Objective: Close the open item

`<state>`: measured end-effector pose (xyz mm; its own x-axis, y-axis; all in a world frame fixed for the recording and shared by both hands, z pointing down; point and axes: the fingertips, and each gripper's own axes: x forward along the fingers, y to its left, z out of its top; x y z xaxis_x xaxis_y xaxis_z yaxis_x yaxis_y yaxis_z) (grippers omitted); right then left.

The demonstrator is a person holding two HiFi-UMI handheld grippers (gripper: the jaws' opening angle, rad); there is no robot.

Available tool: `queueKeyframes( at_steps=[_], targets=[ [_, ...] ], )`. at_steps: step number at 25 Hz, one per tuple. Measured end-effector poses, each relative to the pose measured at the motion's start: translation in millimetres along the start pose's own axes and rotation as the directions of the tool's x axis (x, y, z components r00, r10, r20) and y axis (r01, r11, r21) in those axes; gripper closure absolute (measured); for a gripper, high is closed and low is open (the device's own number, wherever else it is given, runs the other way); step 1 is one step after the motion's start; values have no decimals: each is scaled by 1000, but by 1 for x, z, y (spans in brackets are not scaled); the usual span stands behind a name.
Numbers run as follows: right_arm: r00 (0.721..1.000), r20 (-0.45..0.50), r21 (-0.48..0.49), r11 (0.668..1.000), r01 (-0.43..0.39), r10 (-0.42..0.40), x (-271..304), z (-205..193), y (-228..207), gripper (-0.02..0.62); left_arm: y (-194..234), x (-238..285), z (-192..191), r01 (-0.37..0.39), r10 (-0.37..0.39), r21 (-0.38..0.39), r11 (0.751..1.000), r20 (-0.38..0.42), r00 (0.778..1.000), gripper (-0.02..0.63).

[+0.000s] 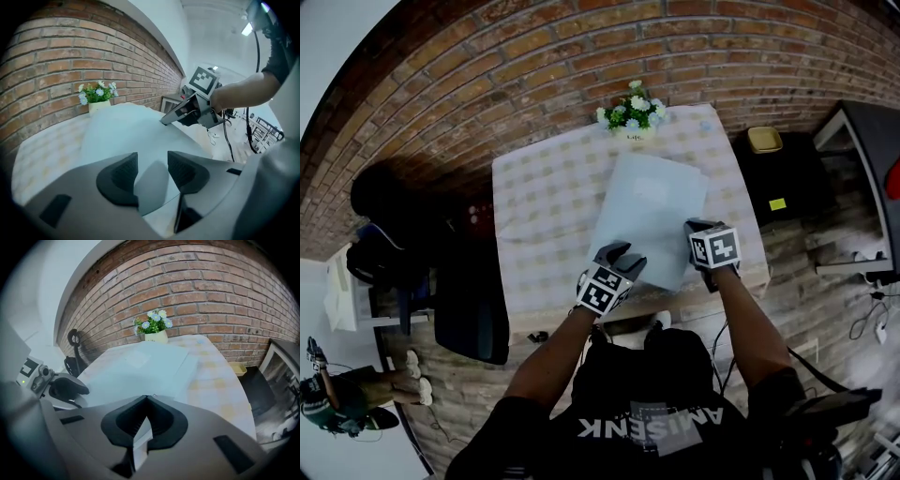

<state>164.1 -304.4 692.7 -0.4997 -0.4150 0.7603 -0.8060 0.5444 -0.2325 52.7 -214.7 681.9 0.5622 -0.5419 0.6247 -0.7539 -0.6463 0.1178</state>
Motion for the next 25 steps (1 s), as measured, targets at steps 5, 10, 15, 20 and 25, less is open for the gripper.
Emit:
queueKeyframes(
  at_steps=[5, 10, 15, 20, 25],
  targets=[
    [1000, 17, 22, 1000, 8, -8, -5, 0, 1, 555, -1, 1, -1, -1, 1, 23, 1000, -14, 1000, 396],
    [1000, 14, 48, 999, 24, -25, -12, -8, 0, 554, -4, 0, -3, 34, -34, -2, 999, -20, 999, 396],
    [997, 54, 110, 993, 39, -45, -14, -8, -8, 554, -1, 1, -4, 12, -12, 9, 1000, -29, 1000, 402],
    [990, 53, 134, 983, 125, -133, -21, -7, -25, 554, -1, 0, -4, 19, -19, 3, 1000, -35, 999, 433],
    [985, 130, 156, 983, 97, -118, -31, 4, -14, 553, 0, 4, -10, 3, -3, -1, 1000, -57, 998, 437]
  ],
)
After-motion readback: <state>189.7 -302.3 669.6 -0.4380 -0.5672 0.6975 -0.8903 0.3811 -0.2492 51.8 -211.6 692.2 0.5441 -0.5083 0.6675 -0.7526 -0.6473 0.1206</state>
